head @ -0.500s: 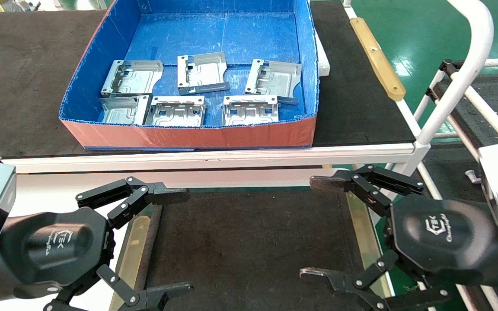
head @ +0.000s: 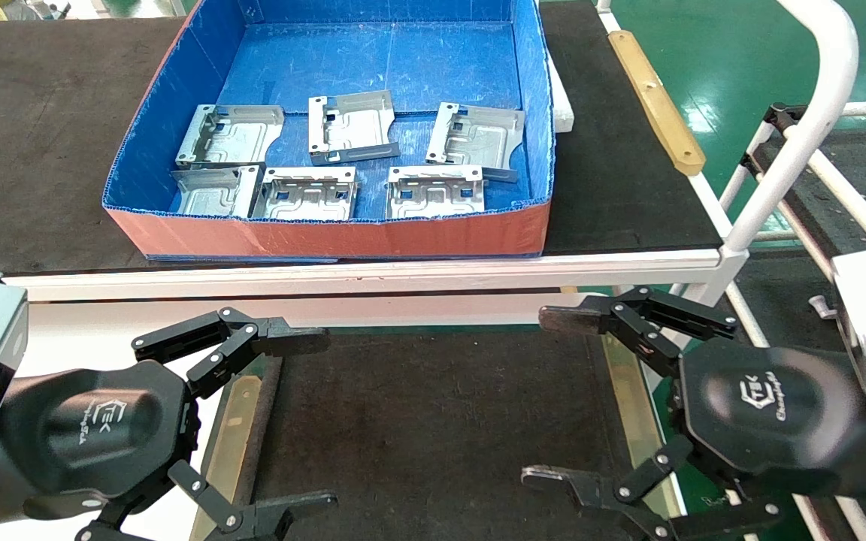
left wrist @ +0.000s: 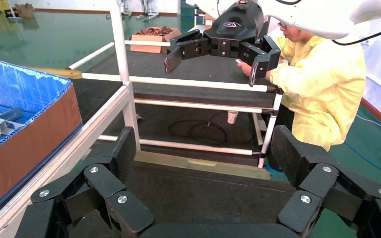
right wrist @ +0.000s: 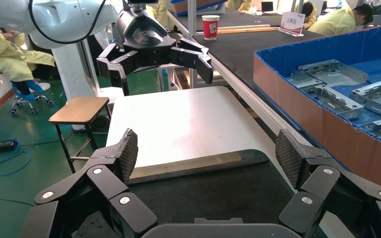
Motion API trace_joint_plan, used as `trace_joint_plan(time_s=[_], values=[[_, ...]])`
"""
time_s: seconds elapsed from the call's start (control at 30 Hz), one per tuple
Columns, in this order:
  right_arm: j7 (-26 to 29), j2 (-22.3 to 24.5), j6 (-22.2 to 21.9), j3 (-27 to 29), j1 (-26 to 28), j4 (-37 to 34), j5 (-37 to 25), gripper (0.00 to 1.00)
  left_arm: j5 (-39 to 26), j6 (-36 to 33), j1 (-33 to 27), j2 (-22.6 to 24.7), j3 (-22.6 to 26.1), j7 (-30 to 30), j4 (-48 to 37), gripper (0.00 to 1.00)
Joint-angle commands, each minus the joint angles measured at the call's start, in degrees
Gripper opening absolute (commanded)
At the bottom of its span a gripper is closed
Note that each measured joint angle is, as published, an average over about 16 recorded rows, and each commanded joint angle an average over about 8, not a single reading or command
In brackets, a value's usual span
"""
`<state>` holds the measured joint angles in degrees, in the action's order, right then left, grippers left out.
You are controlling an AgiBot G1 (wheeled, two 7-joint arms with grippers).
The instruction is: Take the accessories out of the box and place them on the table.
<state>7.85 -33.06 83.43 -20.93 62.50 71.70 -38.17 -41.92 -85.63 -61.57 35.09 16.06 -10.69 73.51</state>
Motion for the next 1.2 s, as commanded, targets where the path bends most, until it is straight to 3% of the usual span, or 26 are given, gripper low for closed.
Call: trace_joint_plan(time_s=[0.03, 0.4, 0.7, 1.2], values=[[0.0, 0.0, 0.0, 0.0, 0.0, 0.0, 0.0, 1.0, 0.0, 0.0, 0.0, 0.0, 0.0, 0.0, 0.0, 1.0], [0.0, 0.0, 0.0, 0.0, 0.0, 0.0, 0.0, 1.0, -0.1, -0.5, -0.8, 0.3, 0.3, -0.5, -0.7, 1.0], [0.0, 0.0, 0.0, 0.0, 0.0, 0.0, 0.0, 1.0, -1.0, -0.5, -7.1, 3.2, 1.7, -3.3, -8.3, 1.0], [0.0, 0.0, 0.0, 0.0, 0.0, 0.0, 0.0, 1.0, -13.4, 5.8, -19.8, 10.1, 6.3, -1.2, -22.7, 1.0]])
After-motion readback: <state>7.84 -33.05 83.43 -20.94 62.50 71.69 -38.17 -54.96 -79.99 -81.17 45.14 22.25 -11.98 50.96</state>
